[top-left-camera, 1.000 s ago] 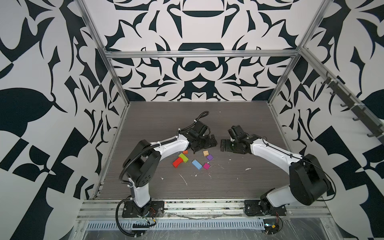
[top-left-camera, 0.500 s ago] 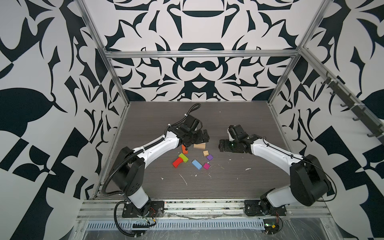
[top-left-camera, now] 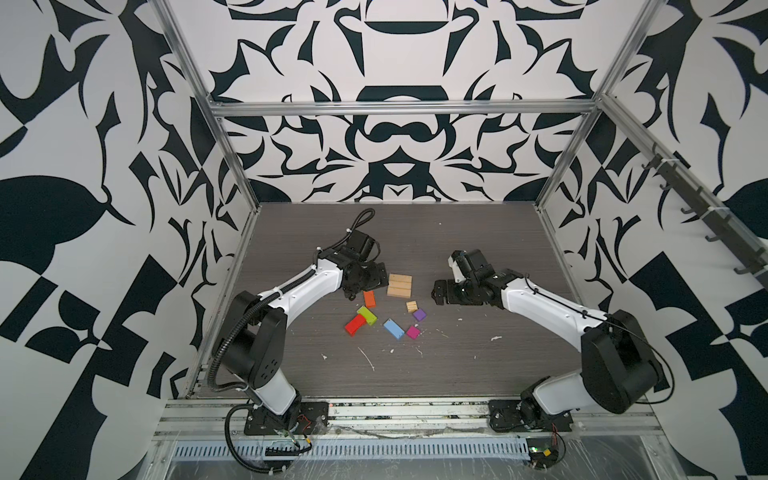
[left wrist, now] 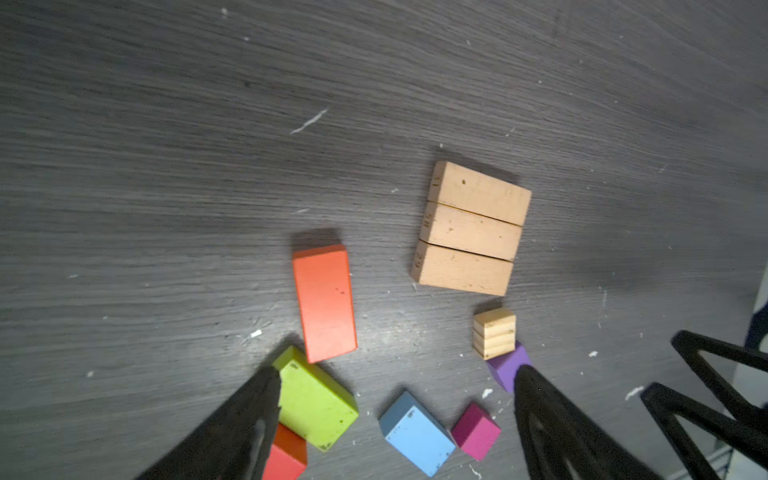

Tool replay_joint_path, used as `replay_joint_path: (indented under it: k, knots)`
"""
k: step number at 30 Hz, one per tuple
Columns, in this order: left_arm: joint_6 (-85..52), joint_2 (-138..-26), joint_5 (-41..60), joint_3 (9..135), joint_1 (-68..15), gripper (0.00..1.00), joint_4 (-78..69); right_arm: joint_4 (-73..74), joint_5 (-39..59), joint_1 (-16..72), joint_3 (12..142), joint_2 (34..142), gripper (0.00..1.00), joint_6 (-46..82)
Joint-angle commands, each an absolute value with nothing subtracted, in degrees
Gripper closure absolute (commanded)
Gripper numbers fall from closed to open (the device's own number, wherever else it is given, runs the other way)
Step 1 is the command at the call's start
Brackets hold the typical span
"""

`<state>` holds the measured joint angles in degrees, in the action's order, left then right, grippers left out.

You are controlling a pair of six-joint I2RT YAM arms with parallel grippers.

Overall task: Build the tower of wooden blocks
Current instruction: 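Move the left gripper back over the orange block while the right gripper withdraws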

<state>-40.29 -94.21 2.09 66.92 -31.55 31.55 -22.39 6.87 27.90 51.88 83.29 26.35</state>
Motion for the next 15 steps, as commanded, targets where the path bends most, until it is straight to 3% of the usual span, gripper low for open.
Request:
replay_joint_path:
  k: [1, 12, 15]
  knots:
    - [-39.64, -96.26, -0.35, 66.97, -31.38, 0.18, 35.52, -21.83, 7.06, 28.18, 52.73, 81.22, 0.03, 25.9]
    - [-40.49, -102.32, -1.46, 67.05, -31.38, 0.27, 33.57, -21.67, 7.43, 28.22, 52.91, 81.78, 0.03, 26.84]
    - [-40.27, -104.06, -2.32, 67.89, -31.38, 0.34, 33.79, -21.86, 7.3, 28.3, 52.85, 81.74, 0.03, 26.68]
